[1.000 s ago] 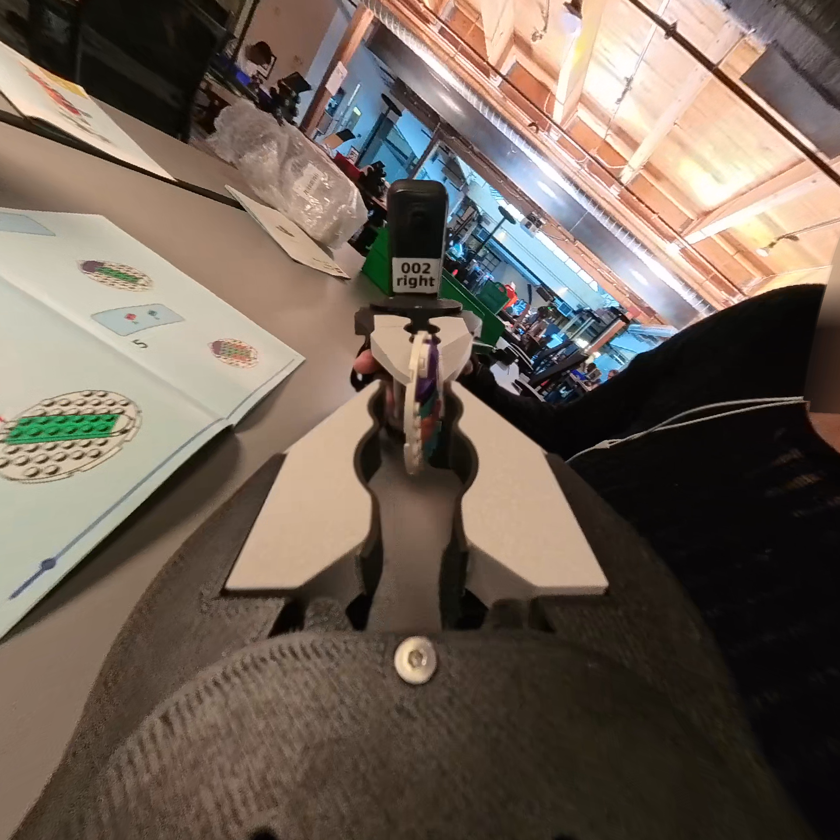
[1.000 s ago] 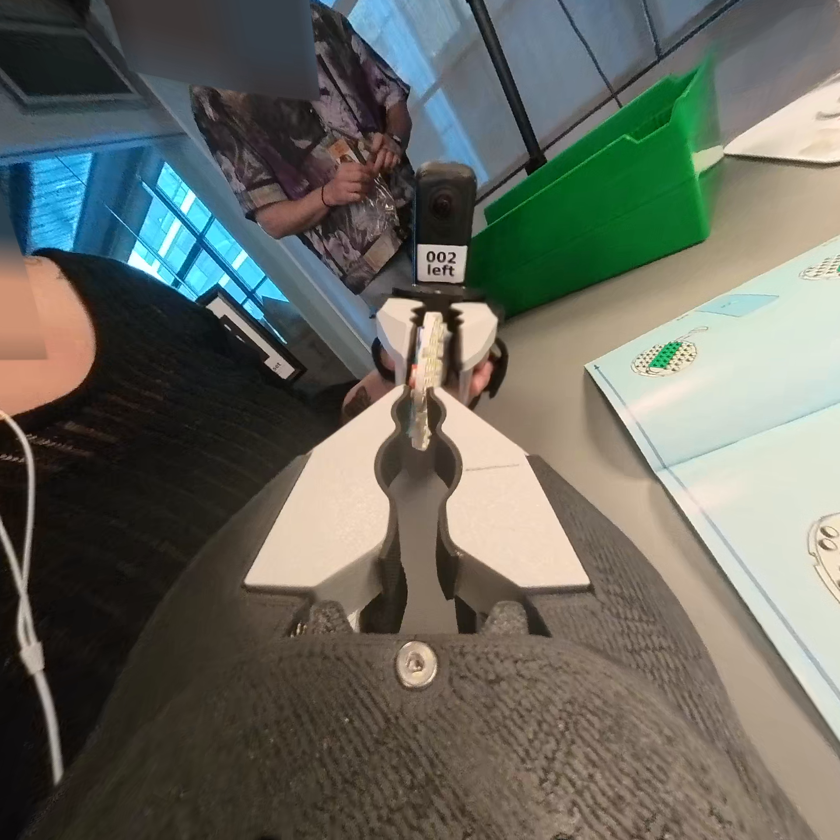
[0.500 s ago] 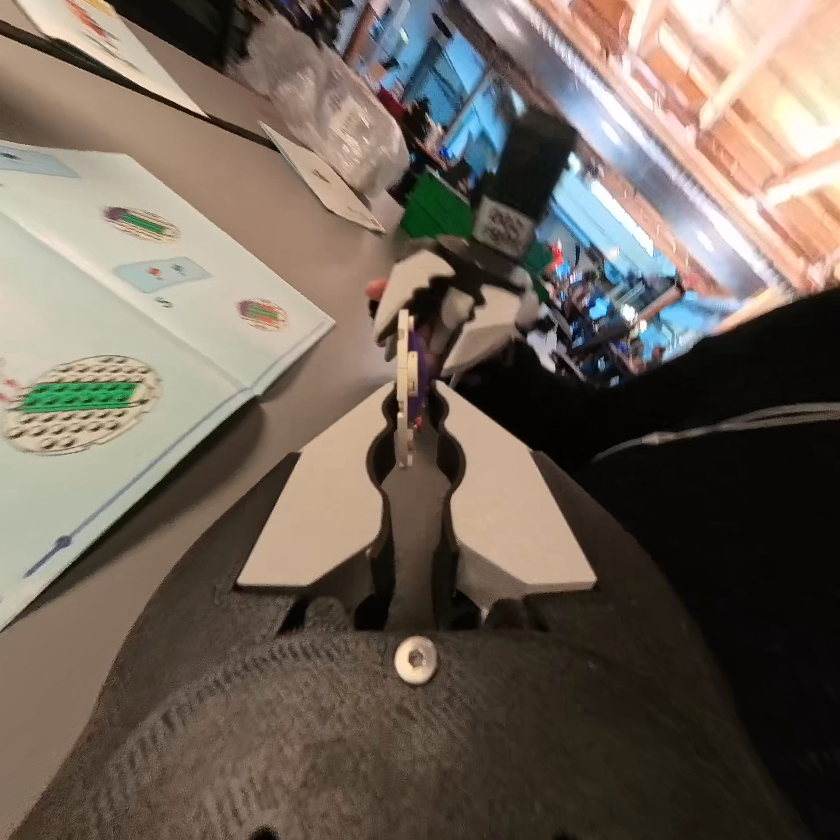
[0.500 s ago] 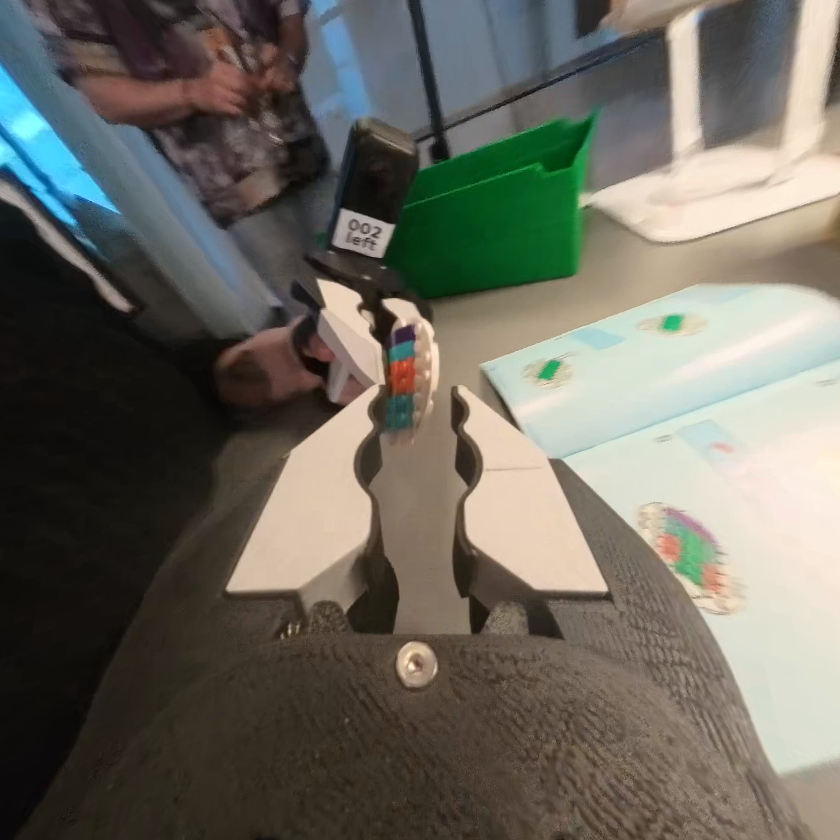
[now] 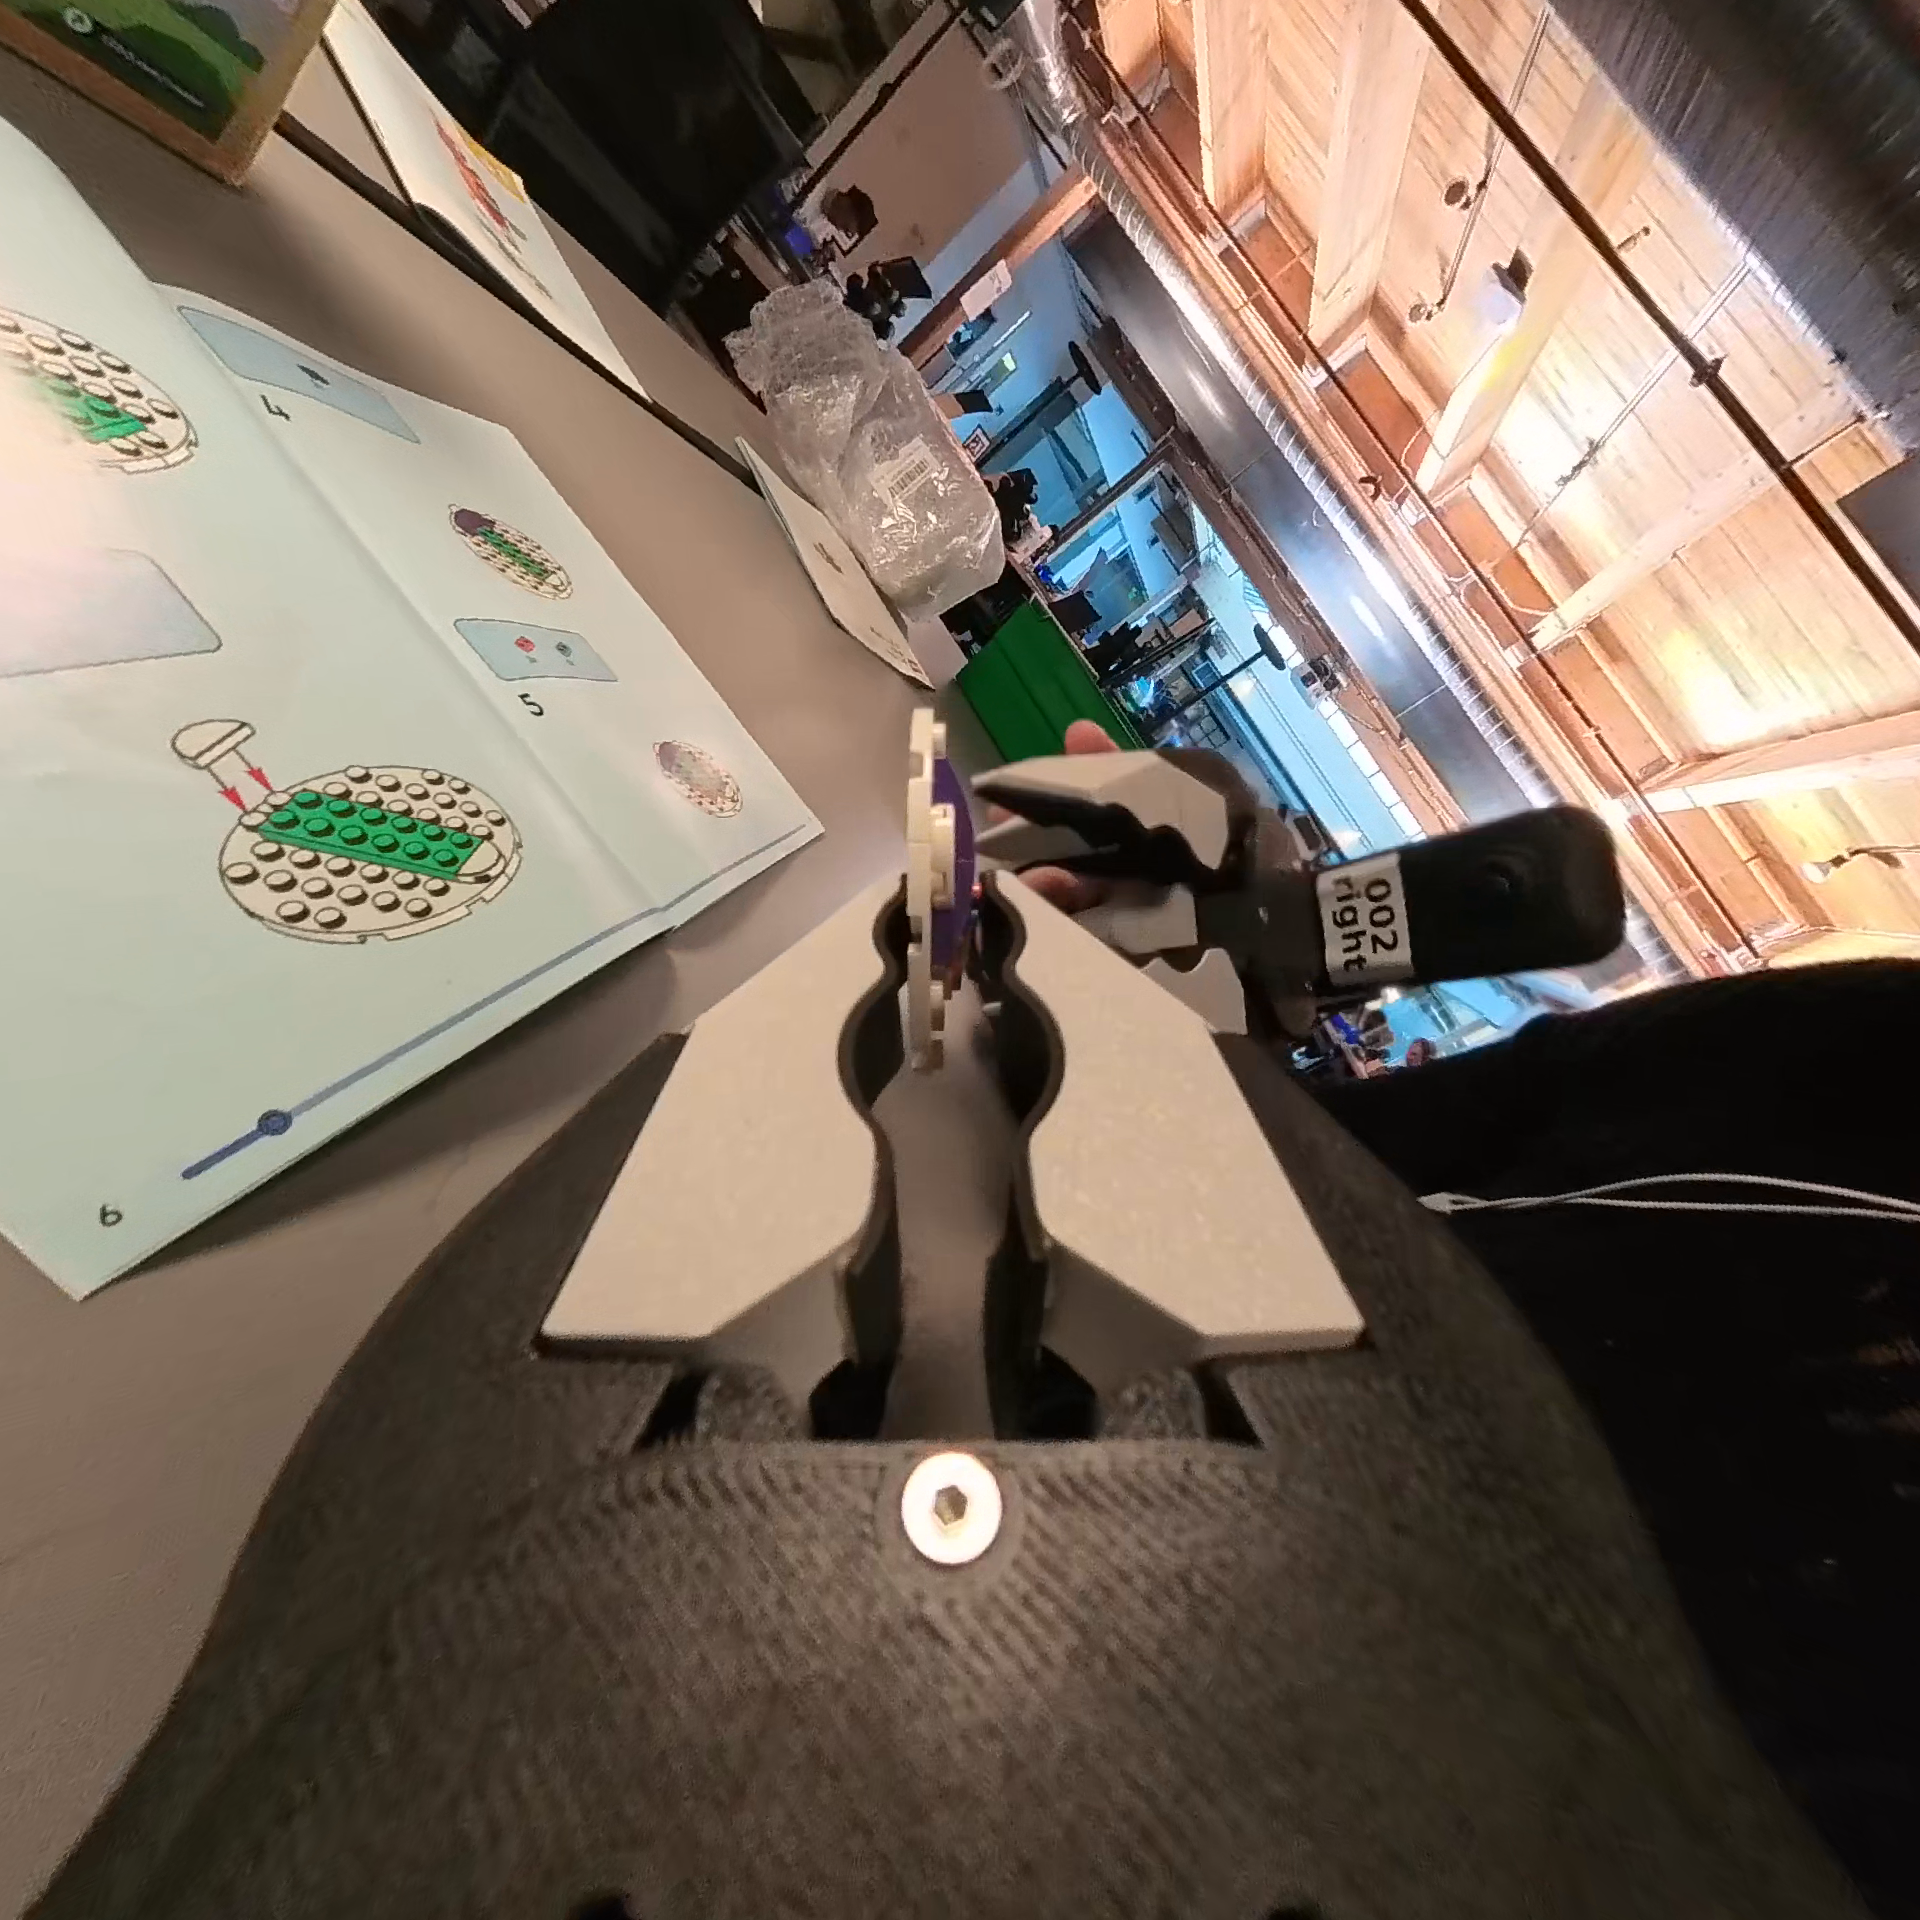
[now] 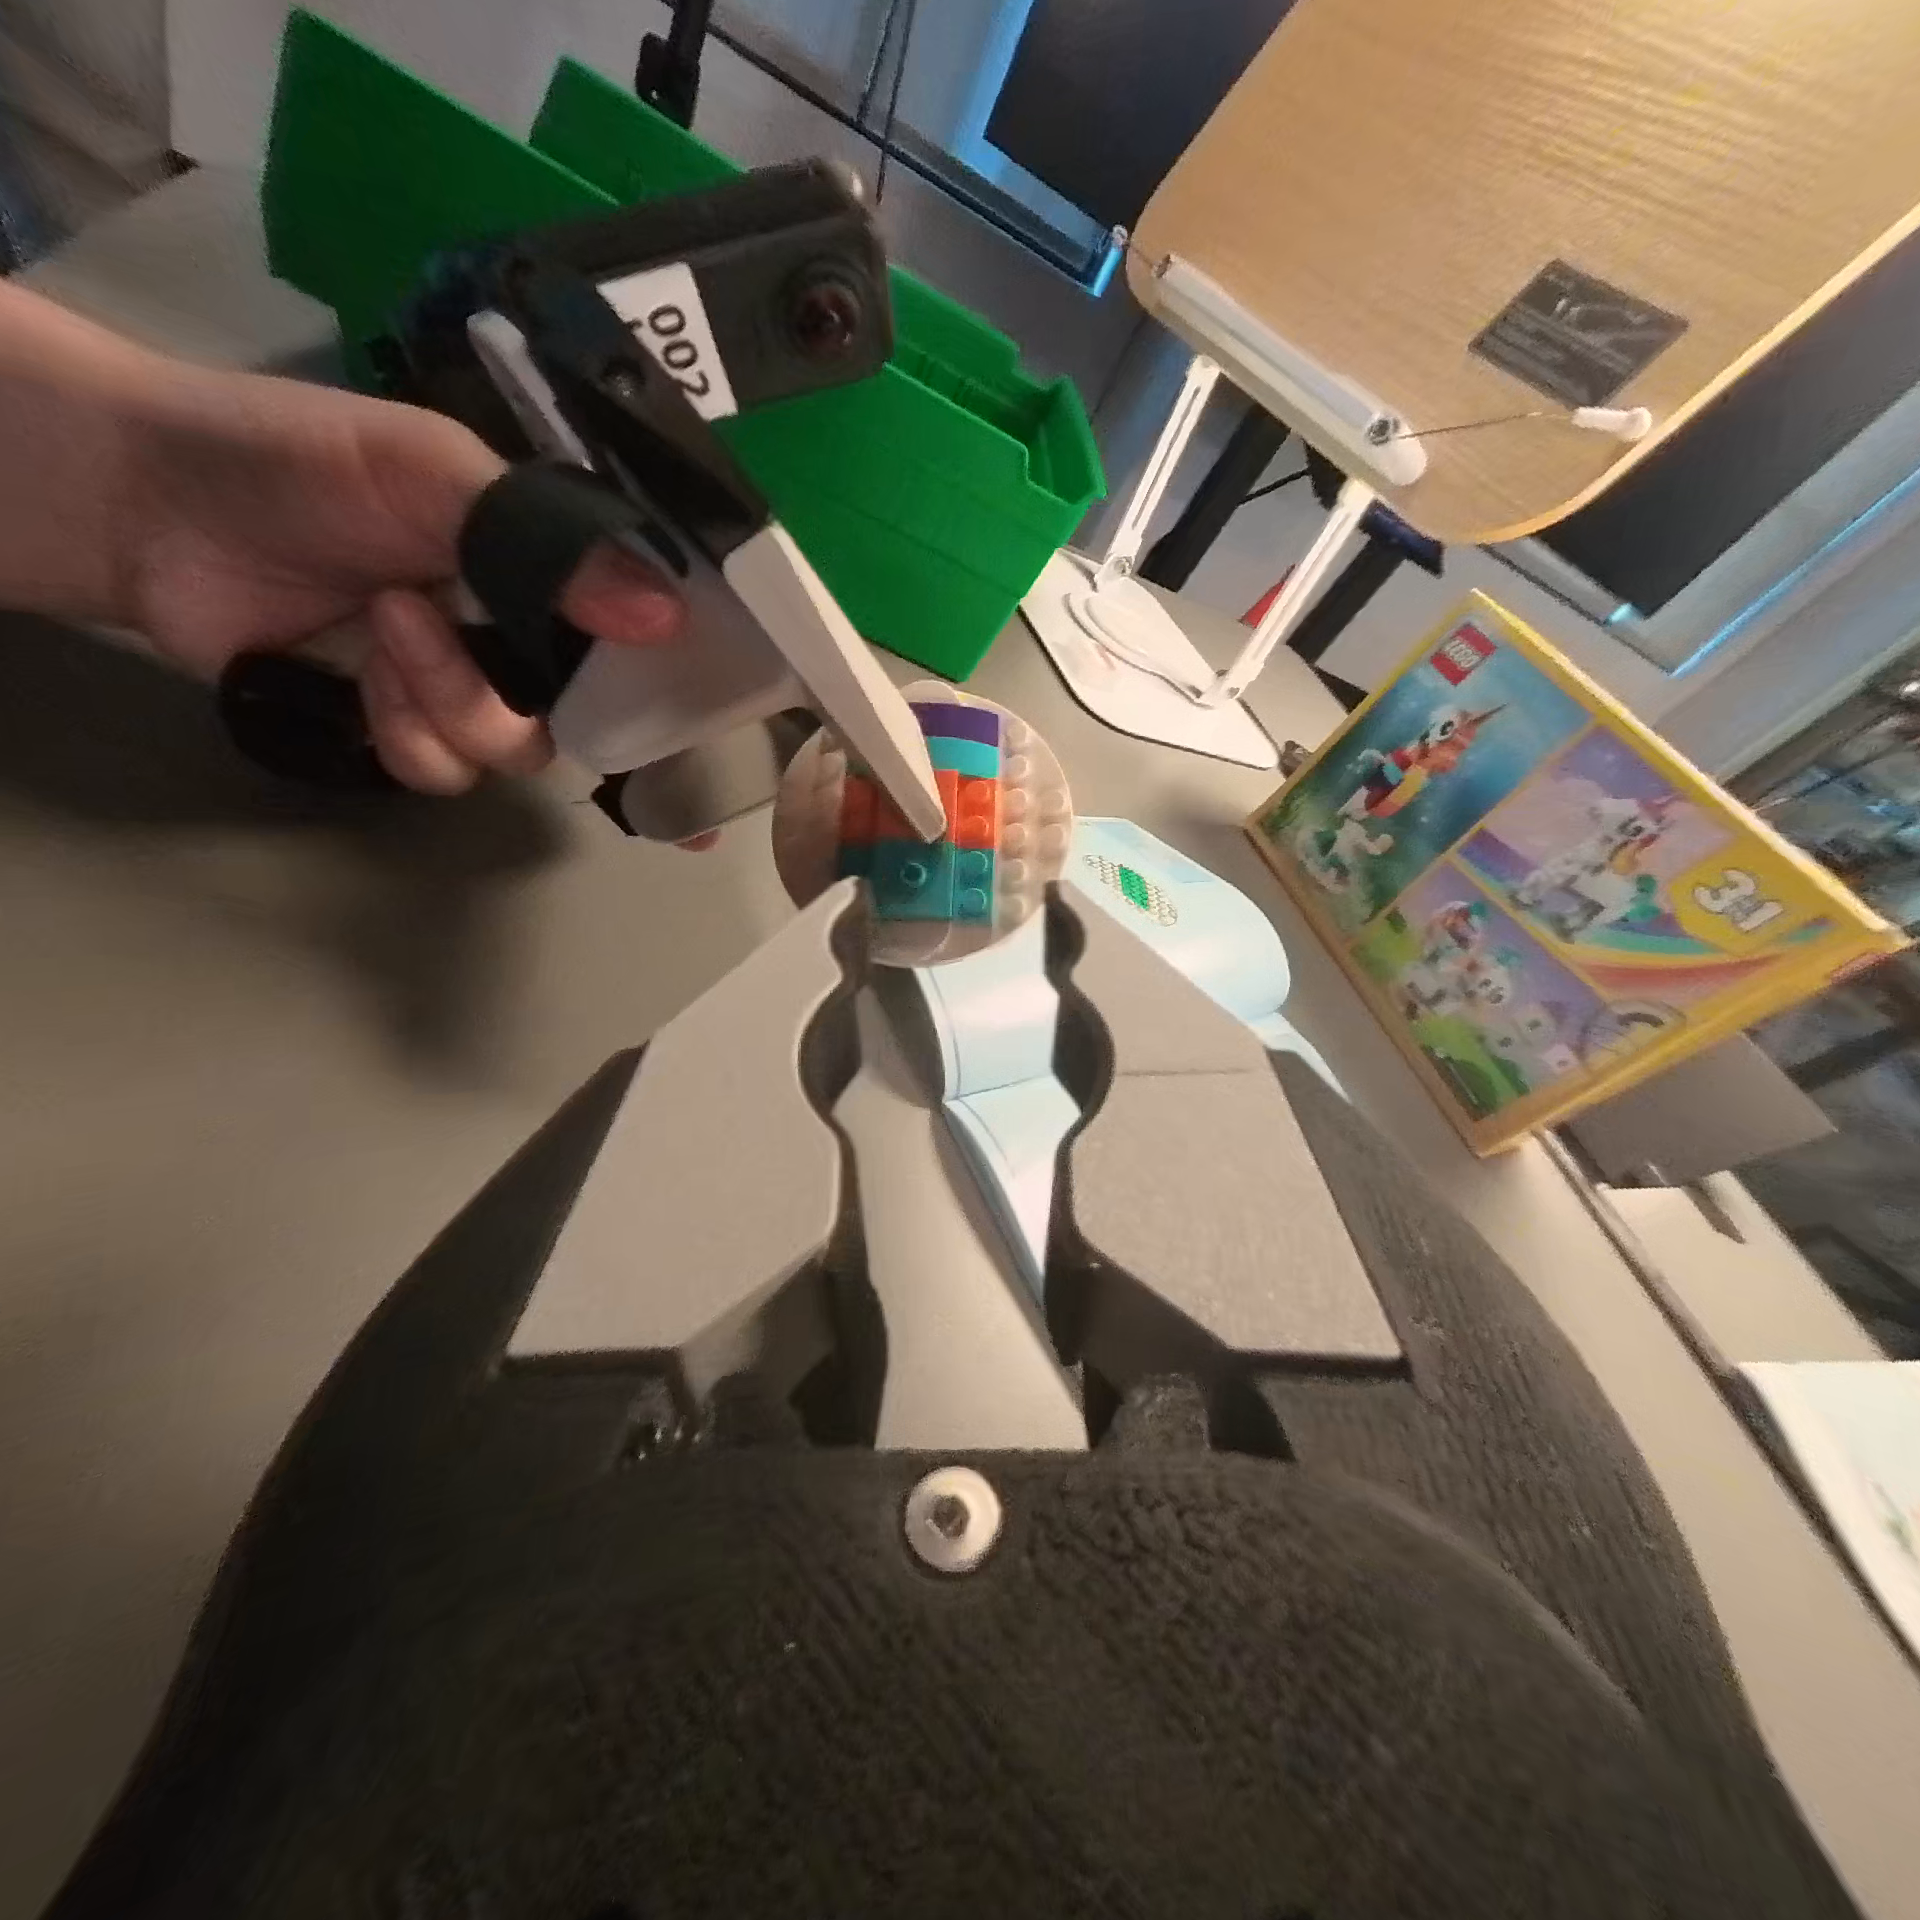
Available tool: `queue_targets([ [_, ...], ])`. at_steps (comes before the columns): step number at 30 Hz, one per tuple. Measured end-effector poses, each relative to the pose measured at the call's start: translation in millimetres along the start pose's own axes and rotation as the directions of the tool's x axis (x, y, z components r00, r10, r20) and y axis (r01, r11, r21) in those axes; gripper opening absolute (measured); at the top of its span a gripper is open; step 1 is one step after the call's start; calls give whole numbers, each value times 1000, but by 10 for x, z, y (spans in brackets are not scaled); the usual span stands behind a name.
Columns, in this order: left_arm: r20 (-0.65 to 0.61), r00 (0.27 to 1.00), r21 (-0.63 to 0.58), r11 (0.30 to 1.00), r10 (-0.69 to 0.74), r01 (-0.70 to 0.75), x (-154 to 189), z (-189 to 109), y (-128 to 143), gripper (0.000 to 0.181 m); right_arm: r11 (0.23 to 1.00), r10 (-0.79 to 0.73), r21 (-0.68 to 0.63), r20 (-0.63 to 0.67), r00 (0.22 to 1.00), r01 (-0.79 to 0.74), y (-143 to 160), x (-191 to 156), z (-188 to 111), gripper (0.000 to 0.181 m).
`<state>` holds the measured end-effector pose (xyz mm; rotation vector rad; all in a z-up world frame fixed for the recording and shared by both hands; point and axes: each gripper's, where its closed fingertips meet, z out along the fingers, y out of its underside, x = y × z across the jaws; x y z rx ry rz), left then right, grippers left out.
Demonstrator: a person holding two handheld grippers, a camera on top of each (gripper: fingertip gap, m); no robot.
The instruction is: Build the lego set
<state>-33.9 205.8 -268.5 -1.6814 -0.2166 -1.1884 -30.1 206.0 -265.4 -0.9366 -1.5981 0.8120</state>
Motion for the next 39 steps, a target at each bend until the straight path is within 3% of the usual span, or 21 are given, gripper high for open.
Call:
queue_targets([
  [3, -15, 1000, -9, 1000, 20, -20, 34, 7, 16, 10, 988, 153, -19, 53, 987, -152, 69, -17, 32, 51],
  [6, -86, 995, -7, 999, 44, -45, 151, 9, 23, 10, 917, 390, 5, 213, 896, -400, 0, -126, 32, 44],
  [10, -181, 977, 13, 994, 109, -108, 341, -13, 19, 10, 638, 665, 10, 499, 557, -770, -209, -114, -113, 17],
  [12, -210, 971, 11, 993, 115, -115, 395, -9, 36, 10, 512, 700, -30, 595, 396, -859, -267, -92, -179, 10],
  [14, -224, 968, 5, 993, 113, -115, 414, -7, 53, 9, 448, 709, -67, 635, 308, -892, -281, -100, -205, 8],
  [25, -169, 968, -149, 966, 184, -209, 321, 10, 283, 10, 444, 727, -106, 622, 289, -890, -223, -69, -217, 7],
  [27, -123, 977, -145, 971, 173, -190, 233, -25, 256, 26, 423, 738, -136, 626, 254, -896, -197, -44, -238, 7],
  [29, -139, 978, -134, 975, 157, -175, 242, -68, 219, 29, 392, 745, -170, 635, 203, -904, -166, -16, -274, 7],
  [35, -196, 967, -268, 940, 162, -211, 312, -4, 471, 27, 403, 753, -216, 631, 188, -889, -114, -59, -285, 7],
  [37, -181, 970, -291, 933, 162, -210, 288, 23, 508, 12, 413, 751, -217, 631, 195, -885, -114, -74, -283, 7],
  [39, -172, 975, -288, 939, 142, -187, 268, 22, 489, 8, 420, 750, -209, 628, 207, -883, -113, -74, -280, 7],
])
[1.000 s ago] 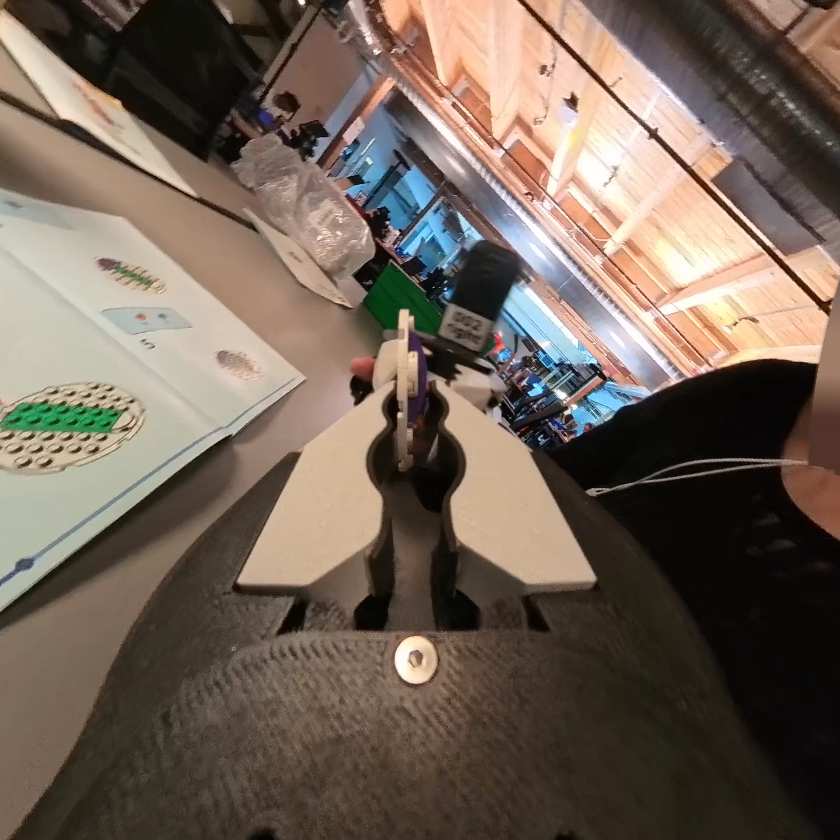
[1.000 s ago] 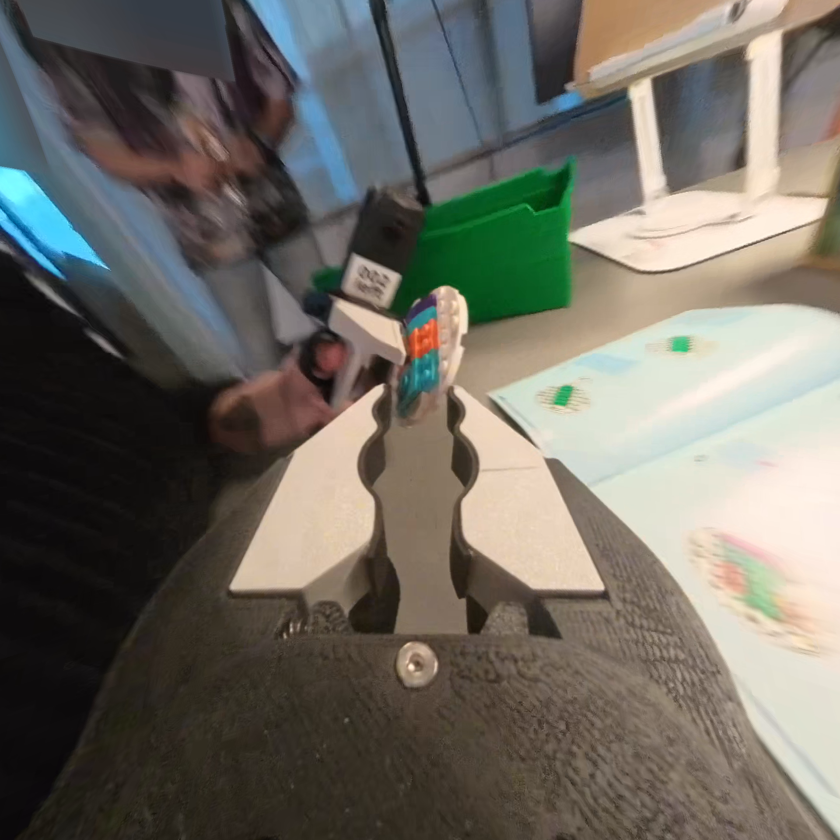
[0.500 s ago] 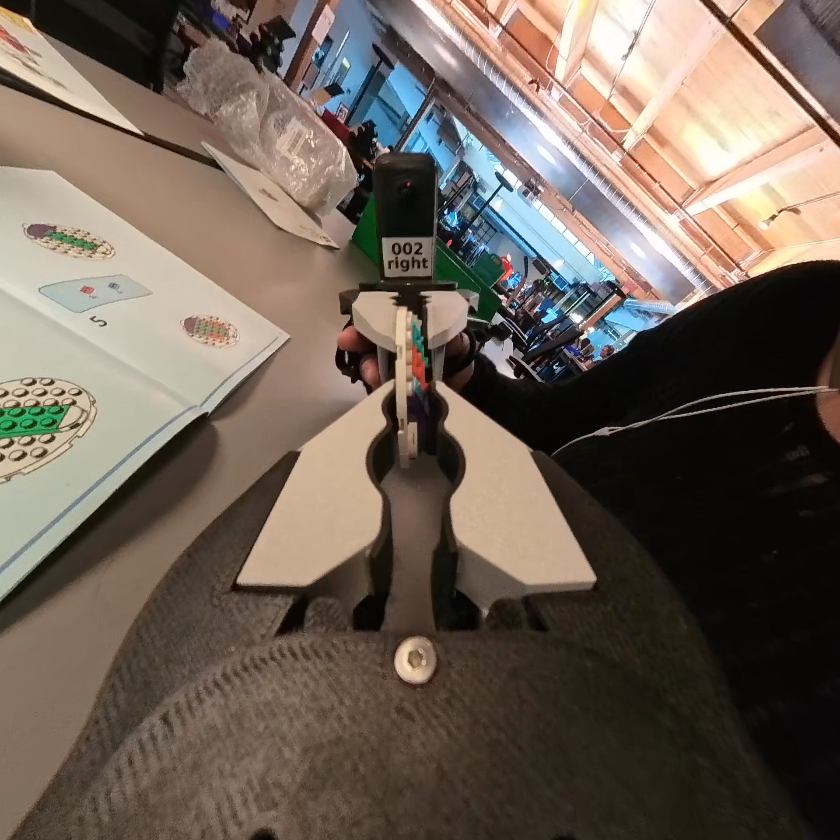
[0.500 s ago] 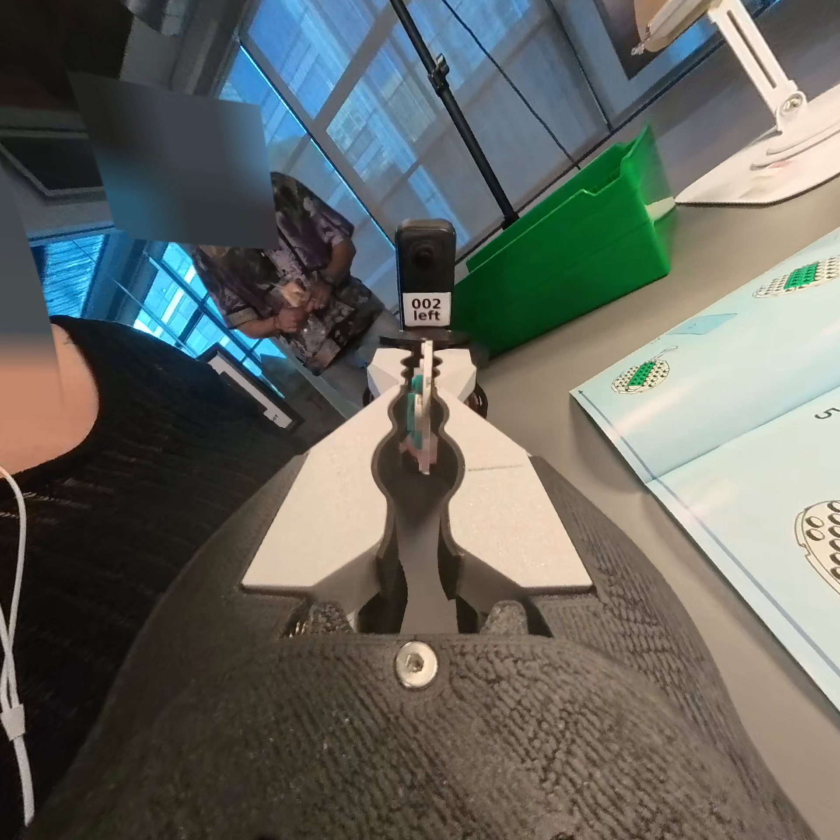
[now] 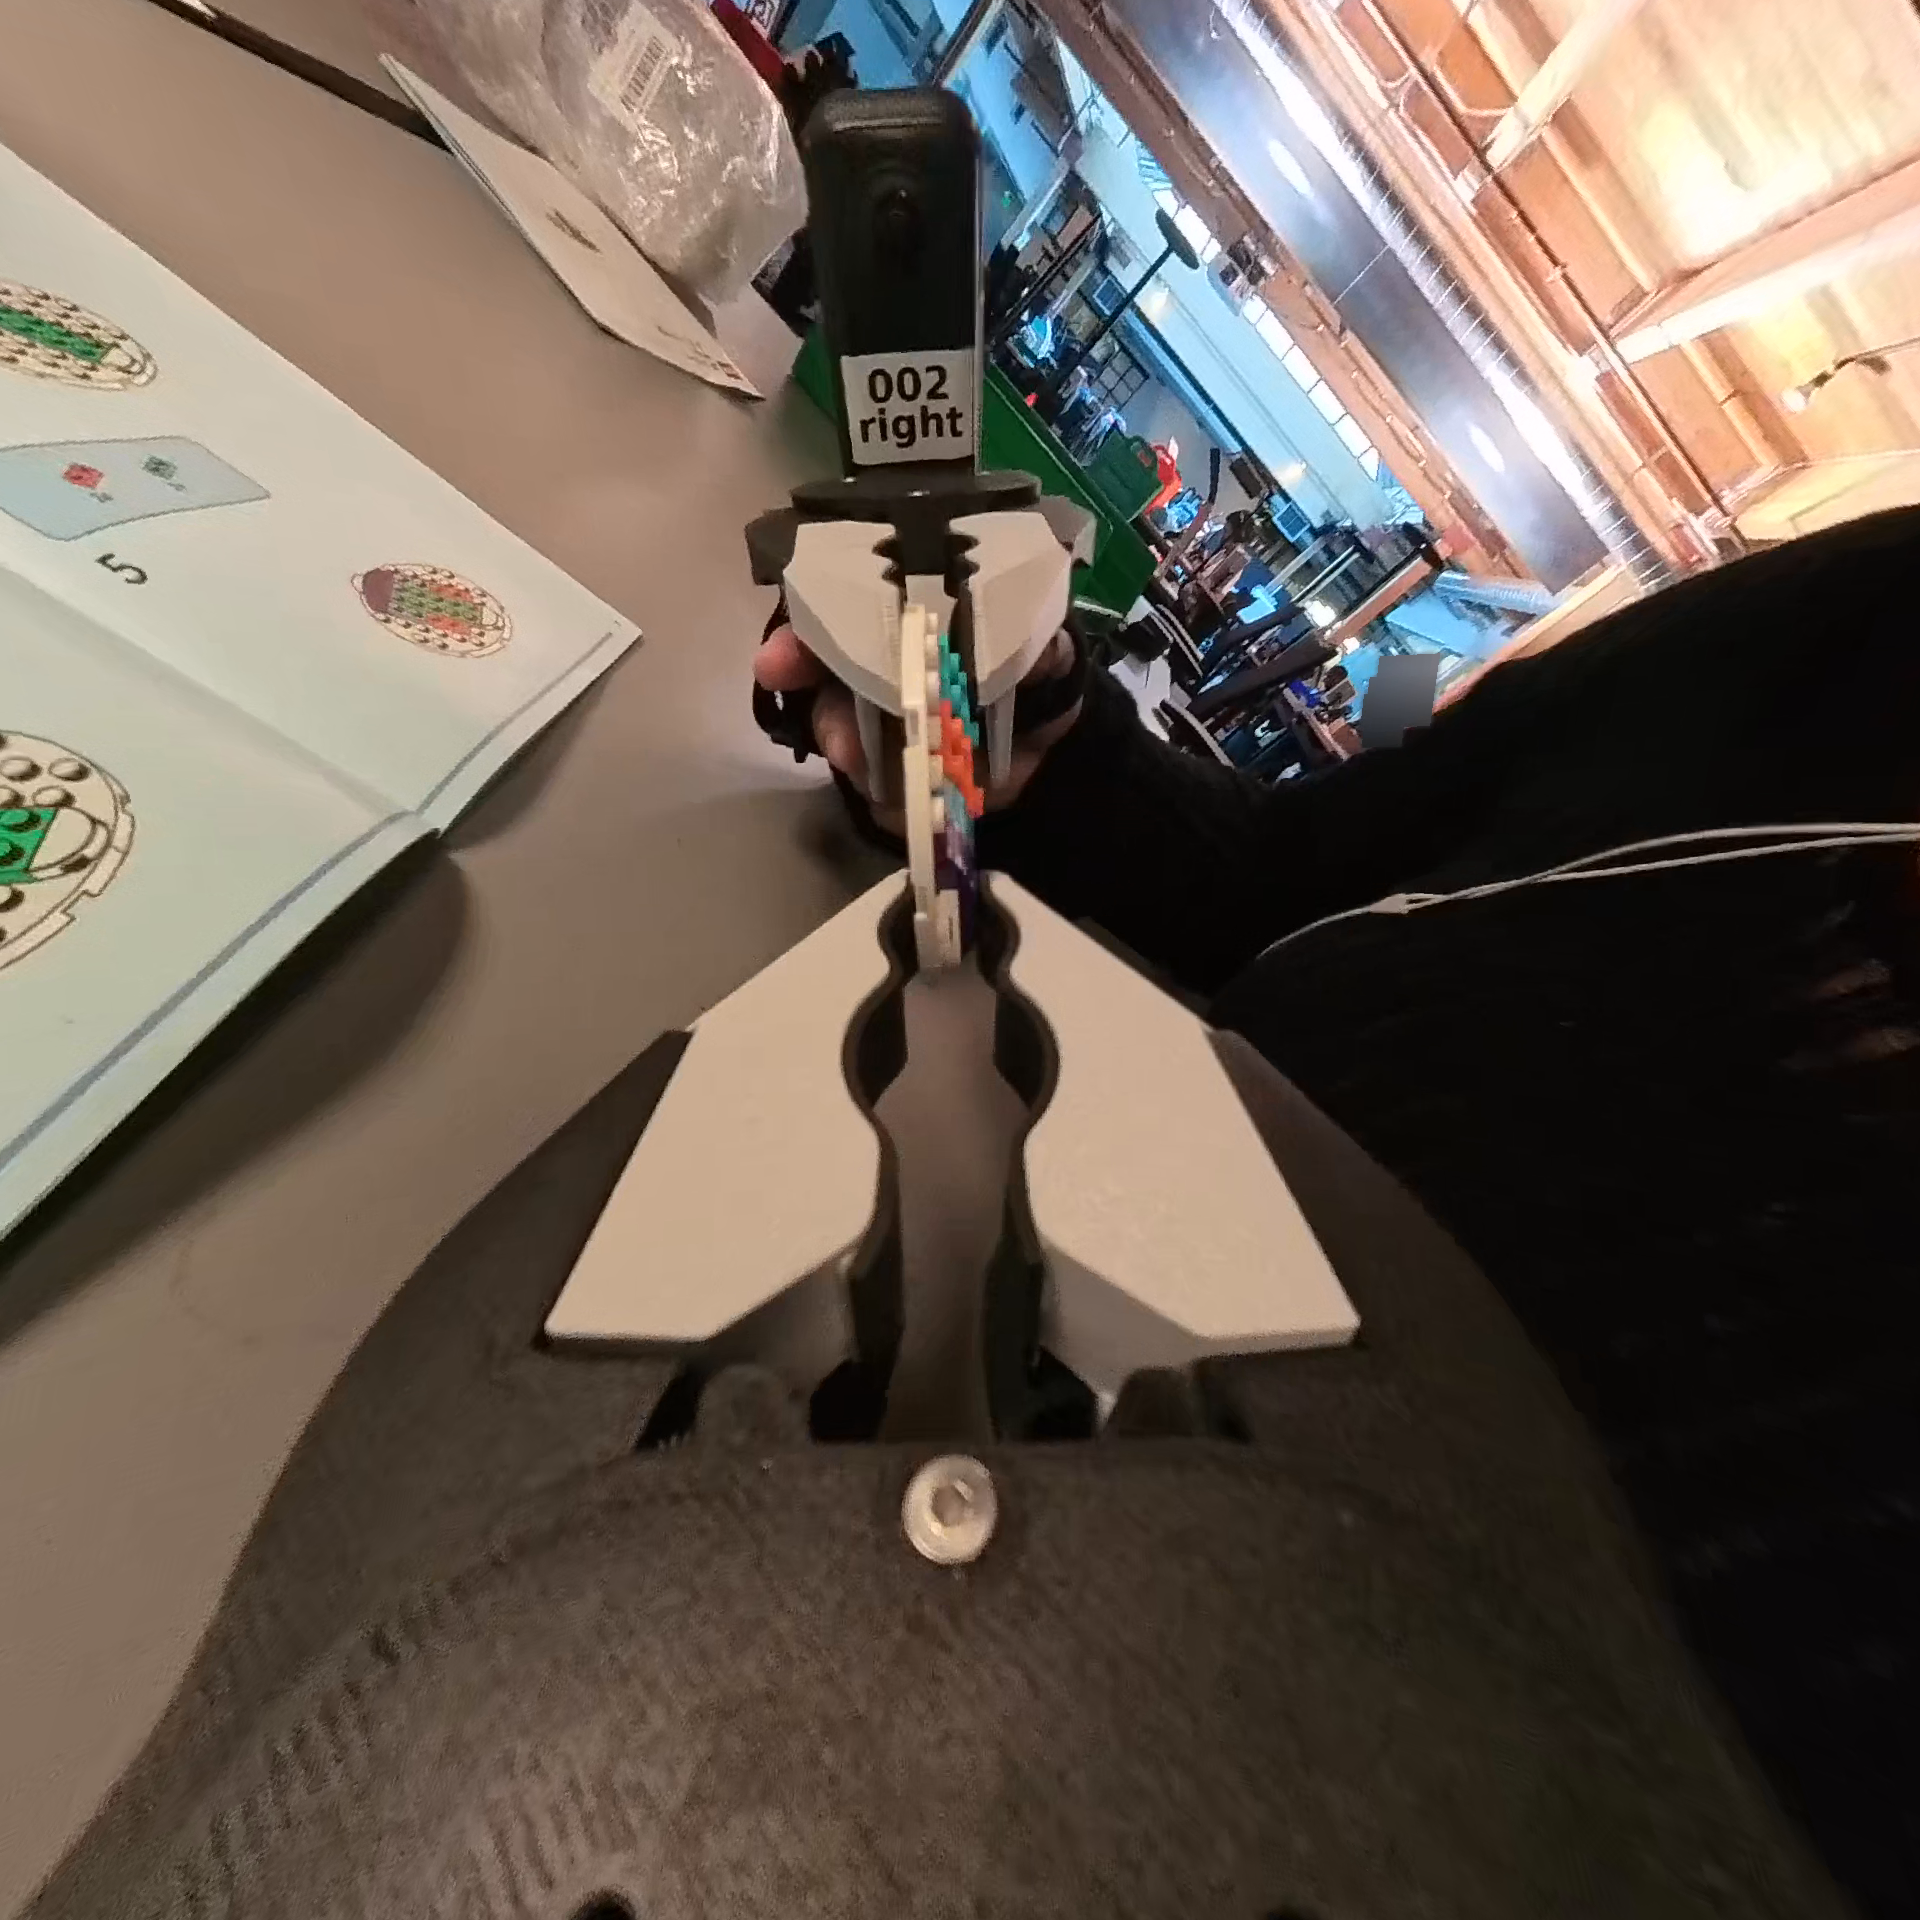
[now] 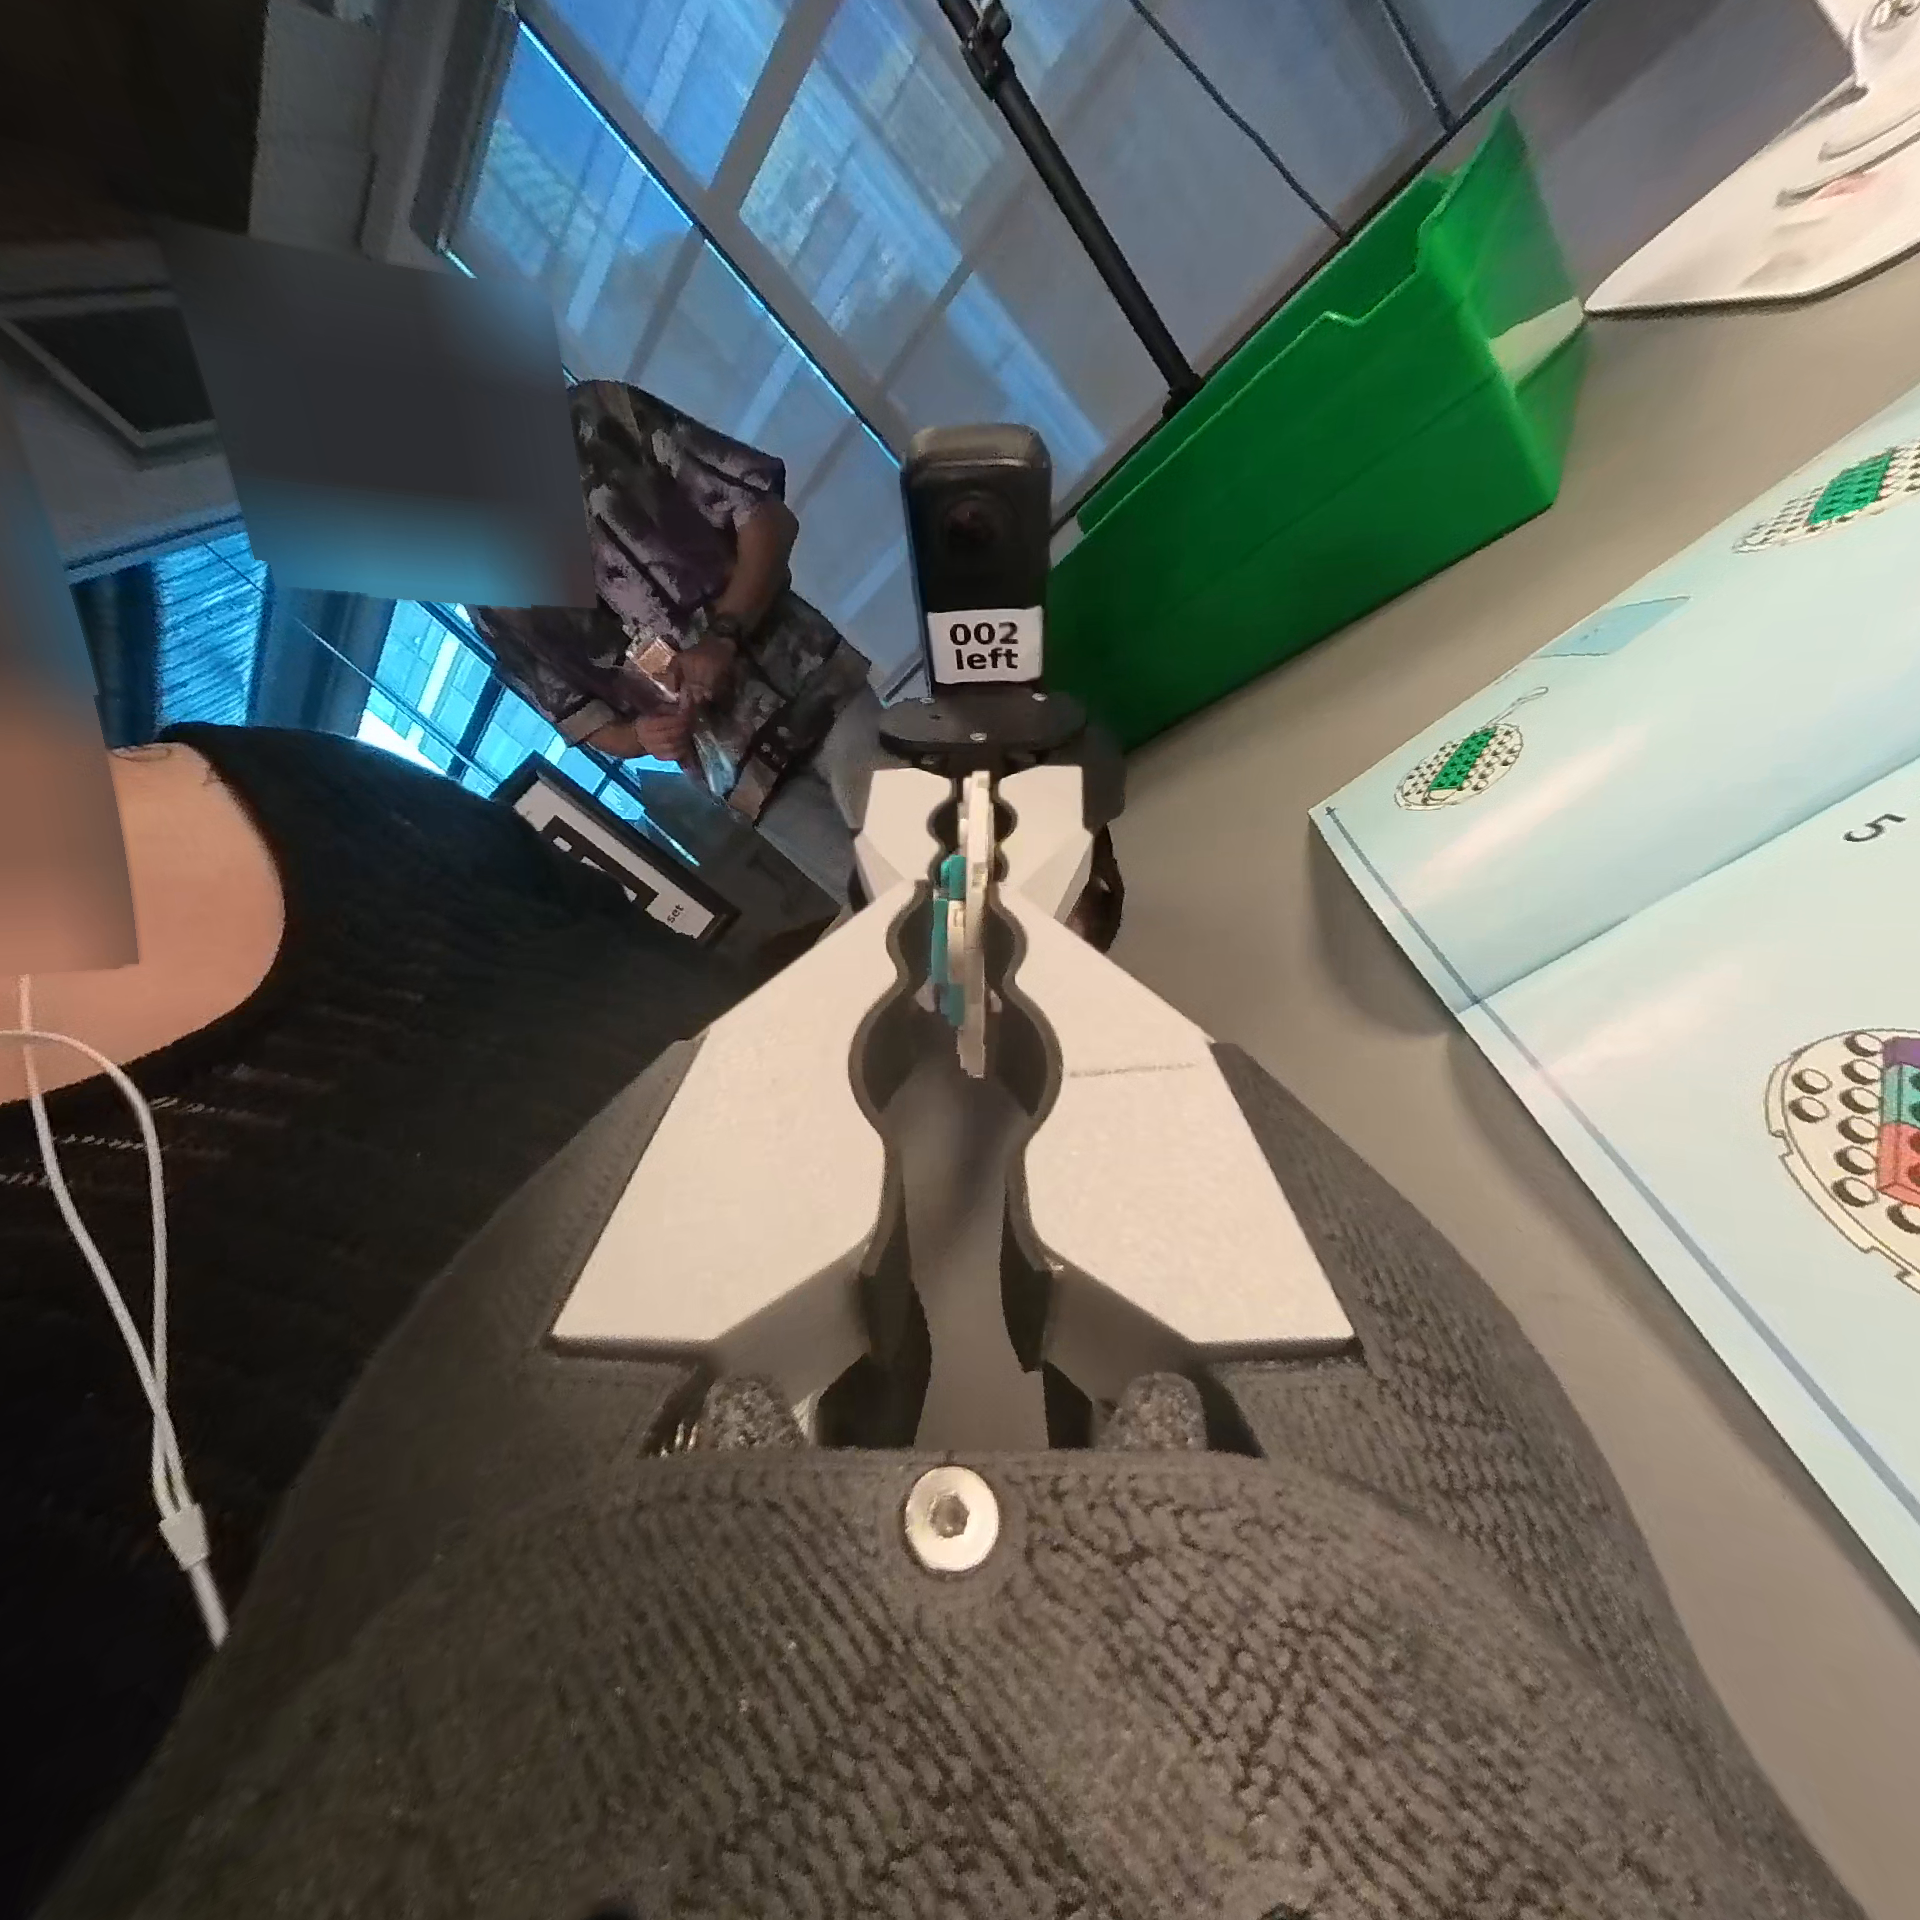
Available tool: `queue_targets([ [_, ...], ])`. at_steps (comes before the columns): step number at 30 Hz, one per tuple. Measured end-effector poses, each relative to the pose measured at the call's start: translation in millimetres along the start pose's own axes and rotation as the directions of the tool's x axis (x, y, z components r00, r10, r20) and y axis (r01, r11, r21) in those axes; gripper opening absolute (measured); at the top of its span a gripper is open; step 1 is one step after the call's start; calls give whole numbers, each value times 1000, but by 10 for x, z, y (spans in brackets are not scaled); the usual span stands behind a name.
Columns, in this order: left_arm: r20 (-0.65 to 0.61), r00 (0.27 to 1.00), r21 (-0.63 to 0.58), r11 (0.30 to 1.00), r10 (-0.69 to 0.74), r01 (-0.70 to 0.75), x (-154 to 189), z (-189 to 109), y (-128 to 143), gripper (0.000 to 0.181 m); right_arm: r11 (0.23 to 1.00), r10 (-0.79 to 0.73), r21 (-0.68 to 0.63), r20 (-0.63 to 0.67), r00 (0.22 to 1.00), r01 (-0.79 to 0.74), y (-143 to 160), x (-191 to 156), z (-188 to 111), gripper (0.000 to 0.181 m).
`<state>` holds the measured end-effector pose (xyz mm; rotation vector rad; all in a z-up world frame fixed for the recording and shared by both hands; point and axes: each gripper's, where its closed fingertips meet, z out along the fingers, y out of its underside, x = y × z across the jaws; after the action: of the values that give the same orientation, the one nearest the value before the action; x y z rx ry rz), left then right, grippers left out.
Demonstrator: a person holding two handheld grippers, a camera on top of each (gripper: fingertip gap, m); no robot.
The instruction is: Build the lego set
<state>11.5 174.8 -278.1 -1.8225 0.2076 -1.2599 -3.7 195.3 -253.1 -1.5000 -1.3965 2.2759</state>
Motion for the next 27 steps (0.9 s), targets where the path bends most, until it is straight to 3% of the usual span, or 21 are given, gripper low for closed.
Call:
queue_targets([
  [5, -5, 999, 8, 999, -37, 37, -21, -20, -21, 8, 996, -83, 17, -46, 996, 83, -24, 25, 14, 8],
  [8, -21, 997, 38, 996, -74, 75, -30, -58, -70, 7, 971, -227, 51, -124, 966, 235, -110, 47, -19, 26],
  [10, -31, 993, 71, 991, -111, 113, -51, -97, -120, 7, 921, -370, 45, -203, 907, 386, -167, 61, -64, 34],
  [12, -62, 985, 106, 980, -161, 167, -62, -142, -177, 7, 809, -573, -42, -279, 771, 587, -177, 40, -77, 39],
  [15, -142, 960, 160, 951, -243, 264, -52, -223, -266, 7, 518, -844, -266, -317, 433, 813, -52, 60, -27, 39],
  [20, -170, 942, 185, 930, -288, 318, -73, -264, -301, 7, 82, -971, -527, -235, -53, 846, 65, 143, 54, 38],
  [22, -156, 945, 171, 935, -287, 312, -79, -242, -278, 7, 6, -966, -539, -222, -135, 842, 66, 98, 78, 35],
  [27, -139, 944, 161, 934, -298, 318, -103, -226, -261, 7, -8, -954, -549, -246, -170, 836, 9, 82, 22, 33],
])
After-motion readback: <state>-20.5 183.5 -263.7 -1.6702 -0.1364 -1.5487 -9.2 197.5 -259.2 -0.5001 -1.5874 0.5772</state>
